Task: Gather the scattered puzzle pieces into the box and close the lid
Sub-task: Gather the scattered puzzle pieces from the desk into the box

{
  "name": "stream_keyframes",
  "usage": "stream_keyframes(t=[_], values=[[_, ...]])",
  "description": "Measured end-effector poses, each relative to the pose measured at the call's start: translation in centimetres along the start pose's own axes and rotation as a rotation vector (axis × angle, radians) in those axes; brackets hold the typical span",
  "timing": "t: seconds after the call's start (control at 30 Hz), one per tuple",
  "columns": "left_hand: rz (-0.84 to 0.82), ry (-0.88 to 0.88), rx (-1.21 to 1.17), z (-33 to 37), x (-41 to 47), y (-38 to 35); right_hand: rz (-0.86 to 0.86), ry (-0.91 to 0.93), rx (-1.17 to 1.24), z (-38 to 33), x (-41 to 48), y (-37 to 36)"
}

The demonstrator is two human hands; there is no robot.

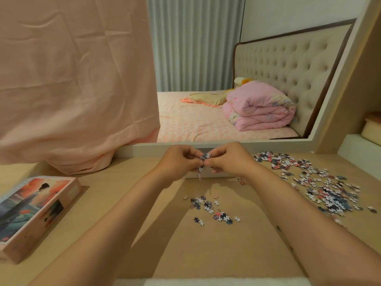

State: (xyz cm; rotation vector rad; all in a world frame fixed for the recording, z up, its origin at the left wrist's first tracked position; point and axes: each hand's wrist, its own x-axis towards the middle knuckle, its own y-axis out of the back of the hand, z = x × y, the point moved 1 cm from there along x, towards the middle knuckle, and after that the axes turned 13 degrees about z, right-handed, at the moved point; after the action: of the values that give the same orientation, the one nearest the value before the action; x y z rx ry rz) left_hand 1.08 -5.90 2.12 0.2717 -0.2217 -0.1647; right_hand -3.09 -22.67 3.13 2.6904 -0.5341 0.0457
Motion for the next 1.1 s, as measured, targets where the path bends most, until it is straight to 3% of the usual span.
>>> stream_keyframes(t=[0.23, 0.4, 0.53, 0.67, 0.93, 1.1], values=[[0.042, -0.082, 0.111, 0.6, 6.0, -0.9, 0.115, 0.104, -0.116, -0.4, 6.1, -0.4], [-0.054, -0.254, 0.519, -1.6, 7.1, -1.0, -0.030, 0.215, -0.397, 1.9, 7.7, -1.4], [-0.117, -0.351, 0.639, -2.7, 6.1, -0.6, -0.038, 0.302, -0.435, 2.3, 6.7, -1.4], [-0.243, -0.395, 0.823, -3.7, 5.2, -0.5, -0.230, 0.354, -0.619, 2.4, 5.1, -1.8], [-0.035, -0.577, 0.662, -1.9, 1.3, 1.2, -0.066, 0.400, -0.511, -0.7, 1.5, 1.3], [-0.210, -0.457, 0.786, -2.1, -2.7, 1.4, -0.372, 0.216, -0.708, -0.5, -2.7, 2.6]])
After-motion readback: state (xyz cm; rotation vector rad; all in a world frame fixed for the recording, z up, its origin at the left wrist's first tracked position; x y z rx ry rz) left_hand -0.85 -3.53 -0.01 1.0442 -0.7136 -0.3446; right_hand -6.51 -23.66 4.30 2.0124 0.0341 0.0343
